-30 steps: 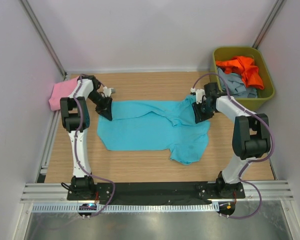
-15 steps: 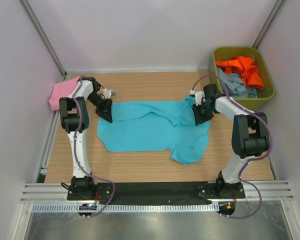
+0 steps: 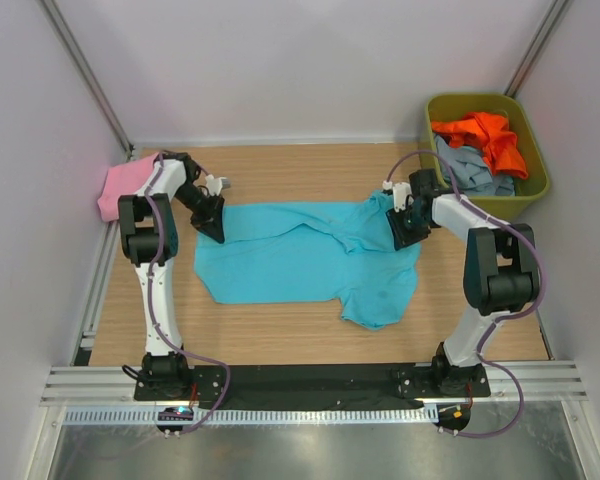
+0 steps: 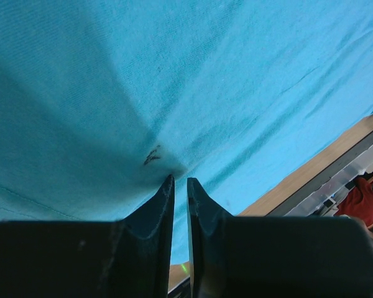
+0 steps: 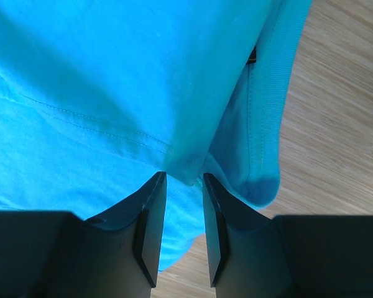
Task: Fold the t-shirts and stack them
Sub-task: Fold the tshirt
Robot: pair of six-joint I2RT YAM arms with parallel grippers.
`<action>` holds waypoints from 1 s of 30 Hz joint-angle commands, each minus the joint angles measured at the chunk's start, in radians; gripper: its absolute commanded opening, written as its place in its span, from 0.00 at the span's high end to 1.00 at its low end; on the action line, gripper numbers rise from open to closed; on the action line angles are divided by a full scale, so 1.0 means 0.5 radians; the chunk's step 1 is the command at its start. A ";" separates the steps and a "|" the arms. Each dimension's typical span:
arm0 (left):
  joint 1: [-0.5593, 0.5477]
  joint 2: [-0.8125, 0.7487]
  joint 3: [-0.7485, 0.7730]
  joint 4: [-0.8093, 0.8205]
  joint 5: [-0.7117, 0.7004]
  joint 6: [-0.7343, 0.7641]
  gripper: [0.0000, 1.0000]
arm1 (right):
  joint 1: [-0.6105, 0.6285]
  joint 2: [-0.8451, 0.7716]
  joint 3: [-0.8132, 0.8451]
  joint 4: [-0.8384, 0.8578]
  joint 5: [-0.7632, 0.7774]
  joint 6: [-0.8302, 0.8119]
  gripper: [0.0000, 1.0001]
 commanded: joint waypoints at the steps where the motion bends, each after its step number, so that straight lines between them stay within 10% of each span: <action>1: -0.002 -0.047 0.062 -0.012 0.025 -0.016 0.86 | -0.007 0.022 -0.021 0.064 0.020 -0.031 0.64; 15: -0.002 -0.050 0.028 -0.003 0.022 -0.007 0.86 | -0.019 -0.039 0.001 0.028 0.017 -0.019 0.96; 30: 0.004 0.033 0.139 0.016 -0.058 -0.010 0.87 | -0.056 -0.377 -0.217 -0.120 0.020 -0.041 0.99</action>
